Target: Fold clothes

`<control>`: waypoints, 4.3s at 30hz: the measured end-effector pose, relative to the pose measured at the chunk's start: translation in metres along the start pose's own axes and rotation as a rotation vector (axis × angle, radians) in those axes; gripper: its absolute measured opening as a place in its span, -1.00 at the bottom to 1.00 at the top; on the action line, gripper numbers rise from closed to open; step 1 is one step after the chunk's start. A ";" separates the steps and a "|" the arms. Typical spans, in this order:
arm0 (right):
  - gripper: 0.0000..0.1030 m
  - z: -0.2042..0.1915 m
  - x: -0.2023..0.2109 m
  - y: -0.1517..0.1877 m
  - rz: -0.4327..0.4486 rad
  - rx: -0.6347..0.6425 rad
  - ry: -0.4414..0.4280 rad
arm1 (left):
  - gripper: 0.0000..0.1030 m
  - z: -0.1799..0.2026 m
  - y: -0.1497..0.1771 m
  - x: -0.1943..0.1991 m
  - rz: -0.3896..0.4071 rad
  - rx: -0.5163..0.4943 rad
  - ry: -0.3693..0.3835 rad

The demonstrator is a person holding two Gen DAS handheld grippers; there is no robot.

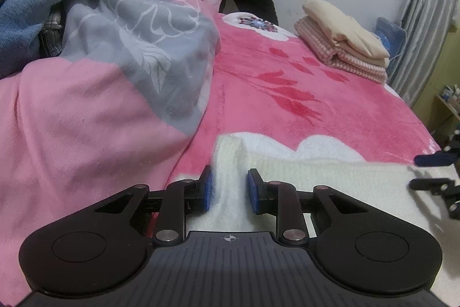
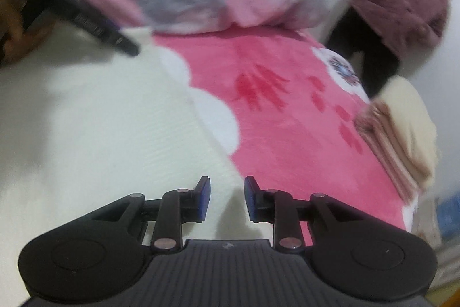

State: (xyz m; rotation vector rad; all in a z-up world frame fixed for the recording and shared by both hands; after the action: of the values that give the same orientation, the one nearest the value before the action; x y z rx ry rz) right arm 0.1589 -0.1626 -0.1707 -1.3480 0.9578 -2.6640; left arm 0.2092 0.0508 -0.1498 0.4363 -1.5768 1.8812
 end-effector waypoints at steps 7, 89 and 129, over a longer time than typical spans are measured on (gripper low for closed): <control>-0.76 -0.025 -0.020 0.006 -0.044 0.124 -0.013 | -0.53 0.000 0.001 0.000 0.011 -0.004 -0.003; -0.78 0.002 0.141 0.214 -0.265 -1.224 -0.047 | -0.26 0.036 0.048 0.084 -0.169 -0.178 0.061; -0.71 -0.071 0.124 0.125 -0.262 -0.893 -0.064 | -0.24 0.054 0.102 0.154 -0.123 -0.311 0.107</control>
State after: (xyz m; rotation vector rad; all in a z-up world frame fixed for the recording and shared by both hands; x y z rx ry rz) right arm -0.0042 -0.2610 -0.1771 -1.7396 2.2583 -2.3746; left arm 0.0204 0.0300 -0.1191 0.2832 -1.6924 1.5098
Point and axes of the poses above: each gripper's, at about its wrist camera, not at the fingertips, and x roughly against the way its jaws point, z to its right, y to its underside, the point moved 9 cm from there along -x, roughly the way its jaws point, and after that the axes turned 2 degrees about y, right-handed, at the moved point
